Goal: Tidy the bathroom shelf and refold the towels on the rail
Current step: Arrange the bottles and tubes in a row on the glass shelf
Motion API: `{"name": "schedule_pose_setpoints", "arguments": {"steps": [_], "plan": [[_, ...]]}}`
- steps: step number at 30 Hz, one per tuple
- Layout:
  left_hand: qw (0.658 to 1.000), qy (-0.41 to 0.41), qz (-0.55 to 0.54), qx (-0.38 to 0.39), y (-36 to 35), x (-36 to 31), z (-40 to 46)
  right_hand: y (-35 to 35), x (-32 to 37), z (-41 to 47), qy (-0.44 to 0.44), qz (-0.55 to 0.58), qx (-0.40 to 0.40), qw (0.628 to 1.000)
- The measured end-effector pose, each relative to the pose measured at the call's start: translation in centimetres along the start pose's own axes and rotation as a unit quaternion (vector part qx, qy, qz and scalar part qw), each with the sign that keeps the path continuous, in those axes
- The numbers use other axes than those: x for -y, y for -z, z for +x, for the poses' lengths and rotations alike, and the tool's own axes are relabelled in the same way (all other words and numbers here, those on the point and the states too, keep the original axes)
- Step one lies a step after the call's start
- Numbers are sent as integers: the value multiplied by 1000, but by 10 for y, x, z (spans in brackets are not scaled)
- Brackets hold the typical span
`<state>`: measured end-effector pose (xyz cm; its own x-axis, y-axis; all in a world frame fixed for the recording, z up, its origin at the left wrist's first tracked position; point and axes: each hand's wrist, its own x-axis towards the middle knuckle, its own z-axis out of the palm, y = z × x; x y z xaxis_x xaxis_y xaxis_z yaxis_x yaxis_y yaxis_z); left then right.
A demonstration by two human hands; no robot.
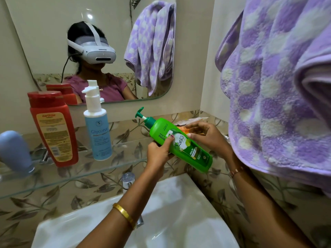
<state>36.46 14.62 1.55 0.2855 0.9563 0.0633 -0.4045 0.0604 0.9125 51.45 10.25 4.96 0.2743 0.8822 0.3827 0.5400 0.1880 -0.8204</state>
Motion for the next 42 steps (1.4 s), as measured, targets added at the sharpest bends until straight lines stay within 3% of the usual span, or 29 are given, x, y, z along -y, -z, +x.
{"name": "schedule_pose_setpoints", "arguments": {"steps": [6,9,13,17,21,25,28,35,42], "plan": [[1000,8,-7,12,1,2,3,2,-1,-1,-13,39,-37,998],[1000,11,-11,14,2,2,3,1,-2,-1,7,53,-94,994],[1000,14,-13,16,2,2,4,-1,-3,-7,54,16,-183,981],[1000,15,-10,23,1,2,3,0,-8,-20,143,-125,-279,941],[999,6,-15,28,0,1,0,1,-13,-32,129,-168,-259,942],[999,1,-7,32,0,0,-2,0,-18,-41,194,-268,-236,914],[999,-4,-1,34,3,0,-4,0,-25,-39,159,-311,-225,910],[998,-52,35,24,21,-9,-5,-6,-18,-40,206,-287,-261,898],[988,-112,104,19,45,-34,-6,-30,-2,-32,195,-195,-250,928]]}}
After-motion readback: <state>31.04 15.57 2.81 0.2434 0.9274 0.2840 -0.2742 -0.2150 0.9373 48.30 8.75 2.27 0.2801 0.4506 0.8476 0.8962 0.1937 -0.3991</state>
